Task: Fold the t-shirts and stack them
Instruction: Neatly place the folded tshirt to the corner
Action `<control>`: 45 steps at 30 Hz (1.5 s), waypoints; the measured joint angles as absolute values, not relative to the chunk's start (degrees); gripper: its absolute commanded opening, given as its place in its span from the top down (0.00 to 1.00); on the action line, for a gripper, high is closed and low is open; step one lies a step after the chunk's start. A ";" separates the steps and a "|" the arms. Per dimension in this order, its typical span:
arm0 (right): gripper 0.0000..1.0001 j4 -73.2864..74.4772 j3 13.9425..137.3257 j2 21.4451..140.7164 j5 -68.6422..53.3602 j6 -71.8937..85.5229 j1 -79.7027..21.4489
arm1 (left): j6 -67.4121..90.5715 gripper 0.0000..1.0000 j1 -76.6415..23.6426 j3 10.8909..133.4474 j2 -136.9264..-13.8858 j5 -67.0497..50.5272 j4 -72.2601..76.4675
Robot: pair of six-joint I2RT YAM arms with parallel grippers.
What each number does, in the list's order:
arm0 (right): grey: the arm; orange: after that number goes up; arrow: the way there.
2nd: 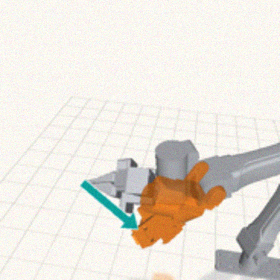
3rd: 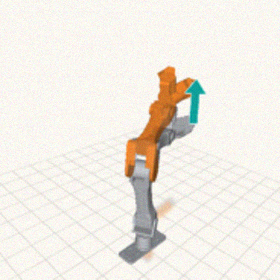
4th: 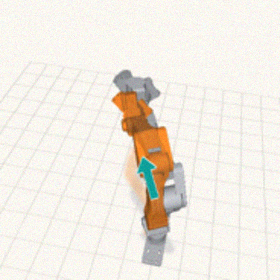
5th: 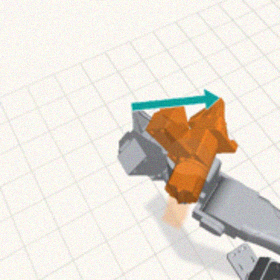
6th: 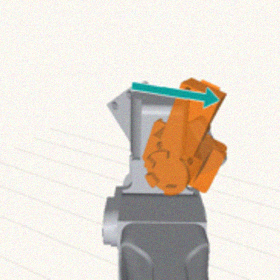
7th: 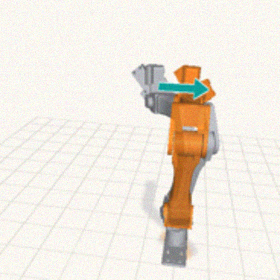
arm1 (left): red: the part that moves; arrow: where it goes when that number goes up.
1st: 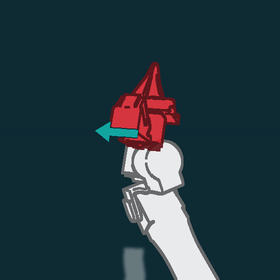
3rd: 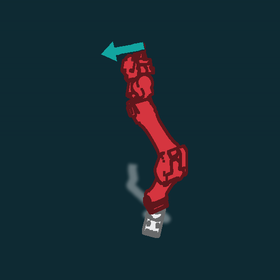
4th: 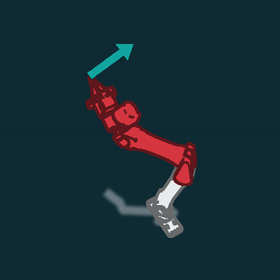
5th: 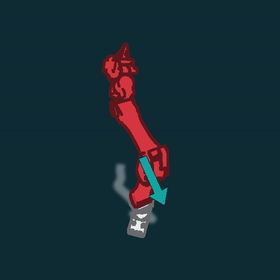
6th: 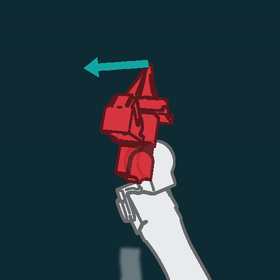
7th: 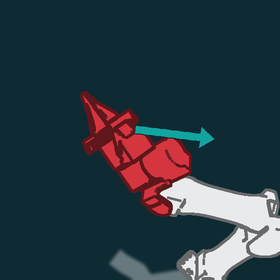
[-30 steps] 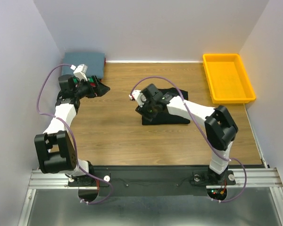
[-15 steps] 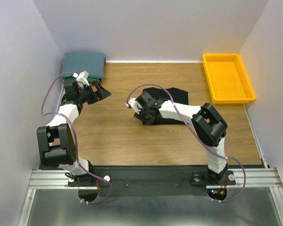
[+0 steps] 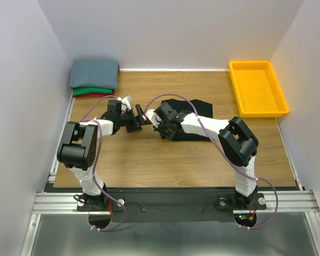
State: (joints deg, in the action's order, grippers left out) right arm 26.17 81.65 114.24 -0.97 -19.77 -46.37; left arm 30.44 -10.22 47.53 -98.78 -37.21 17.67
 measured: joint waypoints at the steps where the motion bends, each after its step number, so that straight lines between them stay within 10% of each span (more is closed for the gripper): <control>1: 0.99 26.17 81.65 113.86 -1.19 -19.62 -46.30 | 31.70 0.02 -10.70 47.79 -99.98 -37.17 18.37; 20: 1.00 26.30 92.51 113.69 0.67 -13.98 -45.12 | 56.25 0.06 -18.87 56.07 -114.02 -33.71 37.17; 29: 0.99 26.30 93.30 116.07 0.64 -11.79 -44.95 | 58.98 0.37 -20.29 60.93 -118.28 -30.94 37.45; 35: 0.98 26.28 93.49 116.84 0.84 -10.68 -44.95 | 56.95 0.91 -20.53 63.72 -119.87 -30.09 33.89; 37: 0.70 25.96 93.67 116.84 1.32 -10.41 -44.95 | 54.24 1.00 -20.53 66.19 -120.16 -29.23 30.35; 38: 0.39 25.50 93.71 116.84 1.80 -9.76 -44.84 | 51.72 1.00 -20.53 67.81 -120.16 -28.53 27.79; 41: 0.00 25.17 93.71 116.66 2.87 -9.37 -44.14 | 45.23 1.00 -20.84 73.49 -120.22 -25.45 21.30; 45: 0.00 25.06 92.44 114.41 3.90 -8.25 -42.28 | 34.15 1.00 -20.62 78.52 -120.20 -18.48 16.25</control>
State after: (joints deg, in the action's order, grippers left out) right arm 25.06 92.44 114.41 3.90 -8.25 -42.28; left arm 34.15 -20.62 78.52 -120.20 -18.48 16.25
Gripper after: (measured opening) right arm 0.993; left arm 0.157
